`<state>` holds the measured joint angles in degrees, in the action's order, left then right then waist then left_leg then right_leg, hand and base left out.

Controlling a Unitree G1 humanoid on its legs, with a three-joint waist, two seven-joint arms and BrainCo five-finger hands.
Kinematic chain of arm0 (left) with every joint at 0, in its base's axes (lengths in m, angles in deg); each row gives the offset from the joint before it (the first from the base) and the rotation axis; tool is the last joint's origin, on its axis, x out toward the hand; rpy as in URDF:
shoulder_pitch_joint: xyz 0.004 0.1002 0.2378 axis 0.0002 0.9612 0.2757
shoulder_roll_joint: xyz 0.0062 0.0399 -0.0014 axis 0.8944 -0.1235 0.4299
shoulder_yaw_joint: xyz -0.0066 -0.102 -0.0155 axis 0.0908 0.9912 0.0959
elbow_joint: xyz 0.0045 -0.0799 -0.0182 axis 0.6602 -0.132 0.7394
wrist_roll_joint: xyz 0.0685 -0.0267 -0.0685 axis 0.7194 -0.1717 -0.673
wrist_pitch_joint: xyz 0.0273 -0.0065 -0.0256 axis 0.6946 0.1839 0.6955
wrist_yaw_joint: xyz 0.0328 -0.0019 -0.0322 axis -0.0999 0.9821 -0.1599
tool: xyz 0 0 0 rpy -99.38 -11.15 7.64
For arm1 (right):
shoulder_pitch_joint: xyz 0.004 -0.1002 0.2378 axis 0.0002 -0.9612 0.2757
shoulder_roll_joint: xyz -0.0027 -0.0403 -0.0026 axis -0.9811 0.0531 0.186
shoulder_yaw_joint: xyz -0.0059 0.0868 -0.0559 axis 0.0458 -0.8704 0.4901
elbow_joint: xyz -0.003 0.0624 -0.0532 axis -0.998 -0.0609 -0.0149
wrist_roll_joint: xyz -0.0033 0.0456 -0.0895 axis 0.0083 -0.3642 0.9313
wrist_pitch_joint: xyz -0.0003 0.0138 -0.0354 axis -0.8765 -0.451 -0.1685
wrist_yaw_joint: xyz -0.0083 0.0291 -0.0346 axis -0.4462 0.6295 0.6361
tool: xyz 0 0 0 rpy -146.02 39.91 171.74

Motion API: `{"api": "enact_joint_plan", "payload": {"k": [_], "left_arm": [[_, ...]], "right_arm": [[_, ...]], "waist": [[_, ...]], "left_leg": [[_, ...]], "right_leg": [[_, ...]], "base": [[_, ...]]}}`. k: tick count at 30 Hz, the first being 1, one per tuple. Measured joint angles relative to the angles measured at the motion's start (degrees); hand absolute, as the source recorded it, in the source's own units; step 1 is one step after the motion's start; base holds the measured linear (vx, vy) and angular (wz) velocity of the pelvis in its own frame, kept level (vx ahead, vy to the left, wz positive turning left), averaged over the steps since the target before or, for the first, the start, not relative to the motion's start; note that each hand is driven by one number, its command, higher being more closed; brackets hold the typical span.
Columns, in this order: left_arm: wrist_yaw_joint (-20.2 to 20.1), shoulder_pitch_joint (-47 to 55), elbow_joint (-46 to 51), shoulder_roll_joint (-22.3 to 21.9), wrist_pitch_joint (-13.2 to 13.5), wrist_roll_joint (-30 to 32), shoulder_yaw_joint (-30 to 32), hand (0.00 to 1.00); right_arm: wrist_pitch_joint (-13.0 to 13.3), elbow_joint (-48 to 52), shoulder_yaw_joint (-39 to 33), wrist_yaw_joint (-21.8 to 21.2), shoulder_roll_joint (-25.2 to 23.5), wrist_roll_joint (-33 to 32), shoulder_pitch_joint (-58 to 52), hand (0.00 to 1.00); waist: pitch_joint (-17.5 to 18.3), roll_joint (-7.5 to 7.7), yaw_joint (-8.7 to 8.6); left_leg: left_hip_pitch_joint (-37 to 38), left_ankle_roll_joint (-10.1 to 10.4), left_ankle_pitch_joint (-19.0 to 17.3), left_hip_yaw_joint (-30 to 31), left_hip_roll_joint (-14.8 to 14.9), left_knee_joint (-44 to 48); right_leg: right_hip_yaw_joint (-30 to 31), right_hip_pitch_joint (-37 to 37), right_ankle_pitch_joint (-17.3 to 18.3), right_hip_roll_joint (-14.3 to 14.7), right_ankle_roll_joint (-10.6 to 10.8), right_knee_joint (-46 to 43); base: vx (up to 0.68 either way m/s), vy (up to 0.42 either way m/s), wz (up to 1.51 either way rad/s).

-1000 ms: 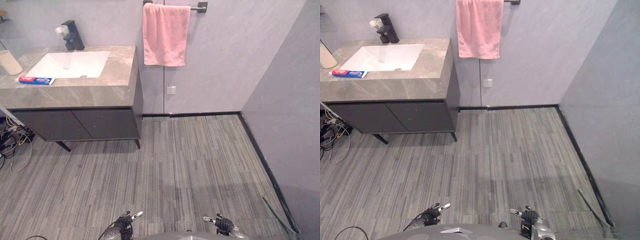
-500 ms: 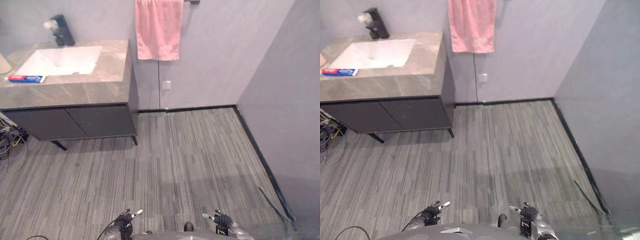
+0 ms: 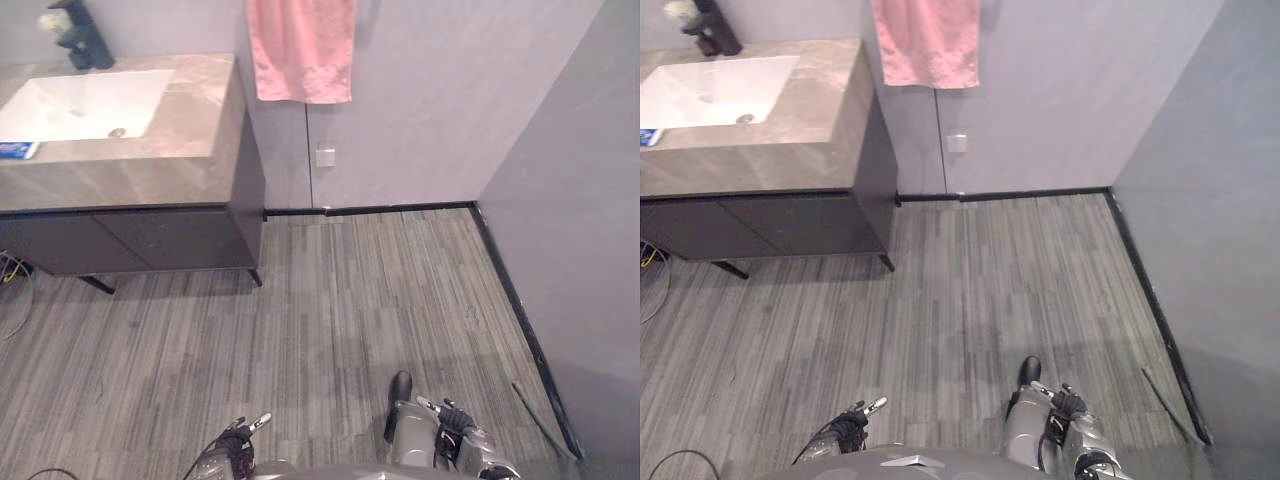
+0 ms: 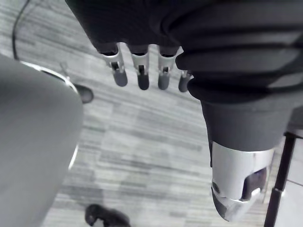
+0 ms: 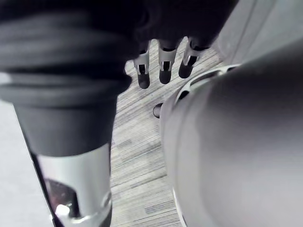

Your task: Organize washtable

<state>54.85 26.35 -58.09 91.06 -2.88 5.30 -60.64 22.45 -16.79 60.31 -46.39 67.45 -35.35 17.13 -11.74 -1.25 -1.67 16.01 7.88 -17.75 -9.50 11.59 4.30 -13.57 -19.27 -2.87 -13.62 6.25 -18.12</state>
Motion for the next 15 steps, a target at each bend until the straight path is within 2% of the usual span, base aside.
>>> {"api": "enact_joint_plan", "payload": {"k": [1,2,3,4,5,6,7,8,9,11,12,14,15], "left_arm": [[-0.1,0.0,-0.8,-1.4,0.0,0.0,-0.1,0.00],[-0.1,-0.1,0.1,-2.3,0.2,-0.3,0.5,0.00],[0.0,-0.1,0.6,-2.4,0.2,-0.6,0.5,0.00],[0.0,0.0,1.0,-2.4,0.3,-1.5,0.4,0.00],[0.0,0.4,2.1,-2.3,1.1,-2.6,0.4,0.00],[-0.1,0.3,3.1,-1.9,1.2,-3.3,0.3,0.00],[-0.2,0.3,3.4,-1.9,1.3,-3.4,0.3,0.00],[-0.2,0.3,3.9,-2.2,1.7,-3.4,0.3,0.00],[-0.2,0.3,4.9,-2.2,1.9,-3.4,0.5,0.00],[0.0,0.2,5.7,-2.1,2.6,-3.4,1.6,0.00],[0.0,0.3,6.1,-2.1,2.8,-3.4,2.8,0.00],[0.0,0.3,6.1,-2.3,2.8,-3.4,3.9,0.00],[0.1,0.3,6.0,-2.5,2.8,-3.4,4.1,0.00]], "right_arm": [[-0.1,-0.3,0.6,0.1,1.4,0.1,0.9,0.00],[-0.4,-0.6,1.2,0.1,2.1,0.2,2.1,0.00],[-0.4,-0.5,1.8,0.1,2.3,0.3,2.4,0.00],[-0.5,-0.5,3.3,0.1,2.3,0.7,2.5,0.00],[-0.6,-0.6,5.1,0.2,2.5,0.7,2.4,0.00],[-0.7,-0.6,6.0,0.2,2.7,0.7,2.3,0.00],[-0.6,-0.5,6.5,0.2,2.5,0.7,2.3,0.00],[-0.3,-0.5,6.8,0.3,2.6,0.7,2.7,0.00],[-0.1,-0.5,6.7,0.4,2.9,0.7,2.8,0.00],[0.0,-0.5,6.3,0.5,2.7,1.0,3.5,0.00],[0.0,-0.3,4.7,0.6,2.6,2.0,3.2,0.00],[0.0,0.0,3.9,0.7,2.6,2.3,2.0,0.00],[0.0,0.0,3.7,0.7,2.5,2.4,1.3,0.00]], "waist": [[0.4,-2.16,0.60],[0.5,-3.07,0.80],[0.4,-3.42,0.62],[0.0,-3.46,0.49],[-0.3,-3.69,1.09],[-0.6,-3.62,1.91],[-0.8,-3.36,2.07],[-1.1,-2.70,2.13],[-1.4,-2.08,2.19],[-1.8,-1.60,2.49],[-2.2,-1.04,2.70],[-2.3,-0.80,2.94],[-2.3,-0.82,2.87]], "left_leg": [[-1.4,-0.3,1.3,0.7,2.8,5.8],[-7.7,-2.9,4.8,1.9,5.2,17.4],[-11.0,-5.0,7.8,2.5,6.2,24.0],[-16.3,-7.3,13.0,3.7,8.1,34.7],[-21.4,-6.8,13.9,5.7,8.7,48.7],[-24.0,-5.8,12.9,5.9,7.9,58.2],[-24.8,-5.4,12.3,5.8,6.7,60.9],[-26.8,-4.5,10.8,5.6,3.2,61.9],[-28.4,-3.1,9.6,4.2,1.0,60.4],[-31.3,-3.6,8.7,-1.1,0.8,54.6],[-32.7,-4.3,8.4,-4.1,0.9,46.8],[-32.3,-4.2,8.6,-4.8,0.9,36.0],[-32.0,-4.0,9.6,-3.7,0.8,25.7]], "right_leg": [[-0.2,-0.9,2.4,1.9,-1.8,-3.7],[-1.2,-0.6,4.6,3.8,-3.9,-4.5],[-1.9,0.4,5.6,4.5,-4.6,-4.2],[-2.1,2.8,6.7,5.7,-5.6,-3.0],[-2.2,6.2,7.8,7.5,-7.3,-1.9],[-1.6,10.8,8.8,9.2,-8.8,-0.3],[-1.2,13.1,9.1,9.7,-9.2,0.8],[-0.5,17.5,9.2,10.1,-9.3,3.7],[0.4,20.0,9.1,10.2,-9.2,6.0],[1.1,23.8,9.1,10.5,-9.2,9.3],[1.5,26.5,9.6,9.9,-8.0,10.3],[1.7,29.1,11.0,9.1,-5.7,10.8],[1.8,30.5,12.3,8.5,-3.6,10.8]], "base": [[0.51,-0.464,-0.07],[0.49,-0.445,-0.11],[0.35,-0.395,-0.07],[0.31,-0.276,-0.13],[0.35,-0.245,-0.42],[0.29,-0.154,-0.59],[0.21,-0.064,-0.61],[0.10,0.000,-0.54],[0.05,0.034,-0.65],[0.04,0.023,-0.51],[0.22,-0.027,-0.33],[0.38,0.016,-0.31],[0.47,0.124,-0.33]]}}
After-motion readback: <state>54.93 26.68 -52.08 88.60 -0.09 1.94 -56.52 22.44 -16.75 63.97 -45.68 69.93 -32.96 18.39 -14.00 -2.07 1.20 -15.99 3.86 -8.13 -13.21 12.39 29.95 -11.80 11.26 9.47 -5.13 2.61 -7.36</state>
